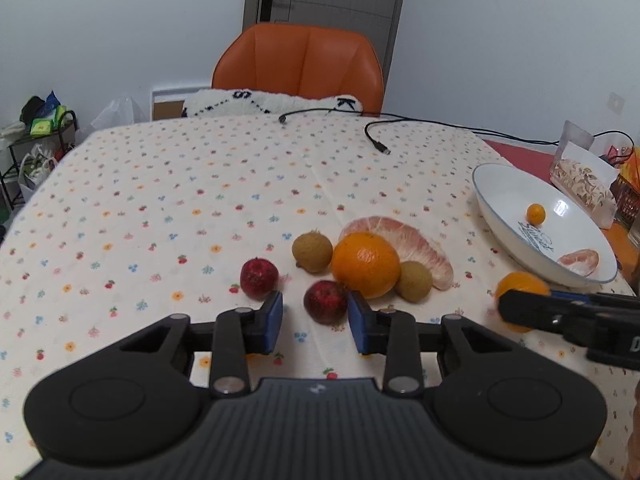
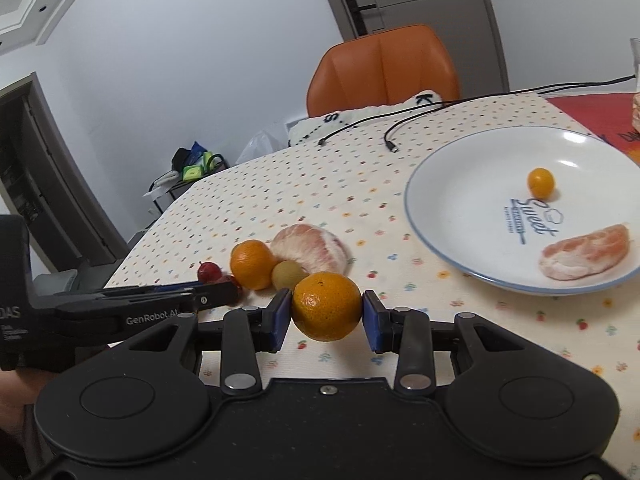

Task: Organize fruits
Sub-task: 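Grasp the large mandarin with the right tool while the left tool grasps a red plum, then carry the mandarin and the red plum over the white plate with both tools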

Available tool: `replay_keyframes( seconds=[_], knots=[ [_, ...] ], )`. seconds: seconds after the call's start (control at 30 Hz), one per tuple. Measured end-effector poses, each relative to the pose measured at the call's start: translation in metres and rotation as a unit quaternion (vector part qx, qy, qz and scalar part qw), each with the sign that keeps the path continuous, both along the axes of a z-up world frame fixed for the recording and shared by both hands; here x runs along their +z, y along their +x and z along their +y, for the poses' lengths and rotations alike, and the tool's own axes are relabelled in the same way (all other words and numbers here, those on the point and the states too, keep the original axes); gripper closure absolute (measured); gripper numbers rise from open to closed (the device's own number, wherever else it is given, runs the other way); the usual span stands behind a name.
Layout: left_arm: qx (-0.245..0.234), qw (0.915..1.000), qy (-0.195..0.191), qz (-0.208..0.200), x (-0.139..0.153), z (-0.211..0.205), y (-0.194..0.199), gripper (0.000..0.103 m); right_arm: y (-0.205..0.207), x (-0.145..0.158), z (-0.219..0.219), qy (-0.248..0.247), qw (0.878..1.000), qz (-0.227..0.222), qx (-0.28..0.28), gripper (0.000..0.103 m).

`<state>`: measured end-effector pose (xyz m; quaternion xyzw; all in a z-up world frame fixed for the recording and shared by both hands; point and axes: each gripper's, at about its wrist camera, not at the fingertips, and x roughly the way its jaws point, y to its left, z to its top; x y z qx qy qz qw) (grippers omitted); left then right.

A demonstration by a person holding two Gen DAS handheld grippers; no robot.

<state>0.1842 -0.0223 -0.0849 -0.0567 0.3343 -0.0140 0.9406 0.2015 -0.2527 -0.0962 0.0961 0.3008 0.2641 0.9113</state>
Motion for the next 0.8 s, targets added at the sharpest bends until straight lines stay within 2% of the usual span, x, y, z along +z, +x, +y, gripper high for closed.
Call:
replay_keyframes(
  seconds=[0.17, 0.43, 0.8],
  knots=[
    [-0.002, 1.0000, 0.003, 0.002, 0.000, -0.003, 0.004, 0.080, 0.000, -0.001, -0.006, 0.004, 1.000, 0.001, -0.011, 0.067],
    [0.001, 0.9999, -0.001, -0.014, 0.012, -0.006, -0.003, 0.080, -0.002, -0.001, -0.018, 0.013, 1.000, -0.003, -0.019, 0.067],
    [-0.019, 0.9992, -0.005, -0.036, 0.030, -0.025, -0.009, 0.080, -0.009, 0.006, -0.034, 0.022, 0.999, -0.017, -0.034, 0.067]
  ],
)
